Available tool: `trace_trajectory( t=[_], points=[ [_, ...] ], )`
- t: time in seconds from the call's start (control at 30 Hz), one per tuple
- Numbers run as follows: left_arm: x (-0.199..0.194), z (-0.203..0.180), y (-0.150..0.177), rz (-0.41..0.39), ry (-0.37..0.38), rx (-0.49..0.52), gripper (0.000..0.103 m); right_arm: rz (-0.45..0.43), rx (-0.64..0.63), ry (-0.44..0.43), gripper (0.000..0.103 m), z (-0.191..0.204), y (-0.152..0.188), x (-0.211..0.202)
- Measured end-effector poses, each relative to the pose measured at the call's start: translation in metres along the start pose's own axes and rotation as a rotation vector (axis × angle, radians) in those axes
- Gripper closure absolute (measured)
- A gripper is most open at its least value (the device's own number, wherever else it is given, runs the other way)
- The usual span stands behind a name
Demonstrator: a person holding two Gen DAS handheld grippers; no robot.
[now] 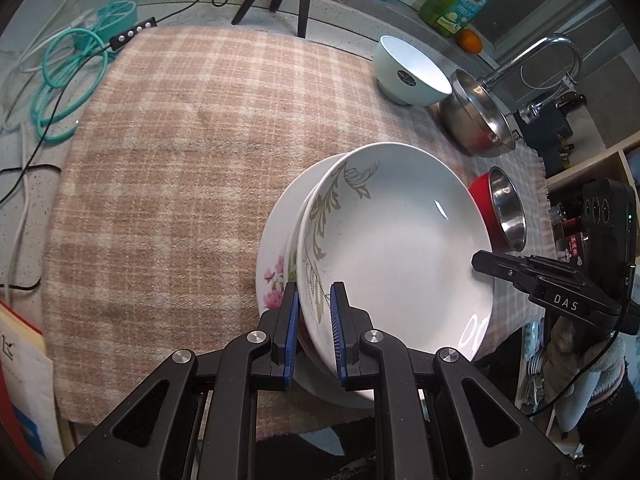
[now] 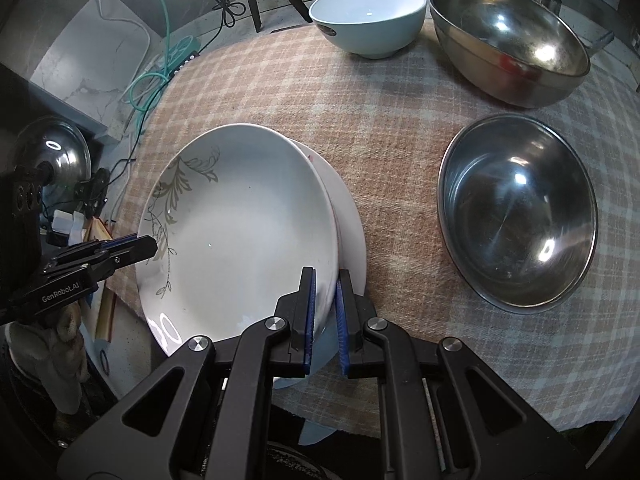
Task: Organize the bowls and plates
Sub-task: 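Carry the gold-leaf plate over the floral plates and lower it on, then open the left gripper and release the gold-leaf plate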
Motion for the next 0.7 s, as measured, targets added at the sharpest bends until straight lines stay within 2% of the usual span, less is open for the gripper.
trace_trajectory(
  t=[0.3,0.4,0.6,0.67,0.7],
  points=[
    [0.001,-0.002,-0.002,0.018,-0.001,0.006,0.089,0.003,-0.07,0.052,0.09,0.009,0.001,0.001],
    [-0.001,-0.004,-0.004,0.016,-0.029,0.023,0.082,-0.005,-0.08,0.041,0.088,0.01,0.001,-0.001],
    [-0.006,-0.003,-0.006,0.01,-0.029,0.029,0.082,-0.027,-0.07,0.027,0.086,0.007,0.0,-0.007],
    [-0.01,-0.003,-0.008,-0.005,-0.028,0.03,0.082,-0.042,-0.059,0.03,0.078,0.005,0.0,-0.011],
    [-0.011,-0.003,-0.009,-0.011,-0.027,0.027,0.079,-0.053,-0.055,0.031,0.068,0.004,-0.001,-0.013]
  ],
)
Point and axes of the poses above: each gripper's, at about its wrist camera, not at the fingertips, and x roughly the way its jaws point, z to its left, y to its underside, the point moved 2 cm from there along x, roughly the way its jaws point, and after that the axes turned 1 degree about y, right-handed, at the moved point
